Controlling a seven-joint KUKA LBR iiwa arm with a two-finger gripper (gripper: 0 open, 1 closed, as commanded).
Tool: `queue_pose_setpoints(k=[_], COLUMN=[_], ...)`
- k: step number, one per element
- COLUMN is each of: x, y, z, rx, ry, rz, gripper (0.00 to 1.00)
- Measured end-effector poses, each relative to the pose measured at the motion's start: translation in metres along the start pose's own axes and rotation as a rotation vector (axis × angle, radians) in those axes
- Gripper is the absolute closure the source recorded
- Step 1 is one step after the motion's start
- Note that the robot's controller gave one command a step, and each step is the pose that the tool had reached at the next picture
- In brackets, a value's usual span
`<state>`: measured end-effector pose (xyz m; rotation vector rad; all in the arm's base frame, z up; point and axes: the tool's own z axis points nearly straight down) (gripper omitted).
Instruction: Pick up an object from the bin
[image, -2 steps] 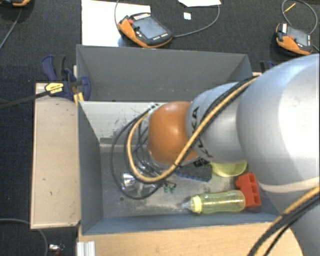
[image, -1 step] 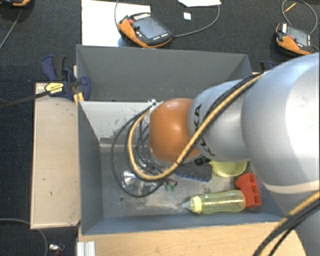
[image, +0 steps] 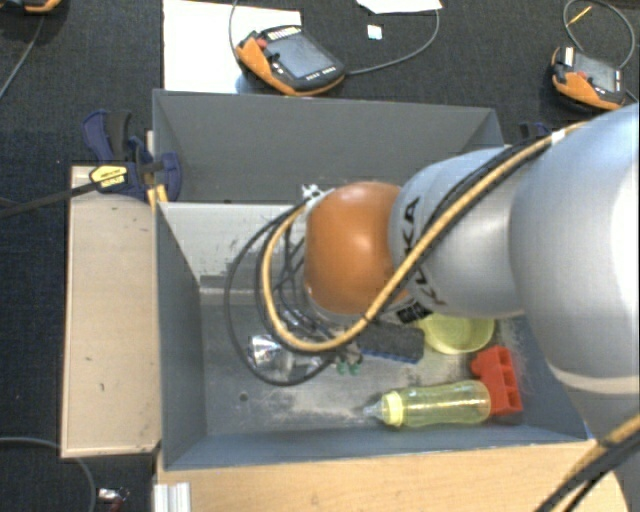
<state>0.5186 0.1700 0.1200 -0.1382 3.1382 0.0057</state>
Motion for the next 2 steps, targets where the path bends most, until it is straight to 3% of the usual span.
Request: queue_pose_setpoints(k=[2], x=[-0.002], y=[0.001], z=[-0.062], rx=[-0.002], ry=[-0.008], rz=[0.006], gripper=[1.00])
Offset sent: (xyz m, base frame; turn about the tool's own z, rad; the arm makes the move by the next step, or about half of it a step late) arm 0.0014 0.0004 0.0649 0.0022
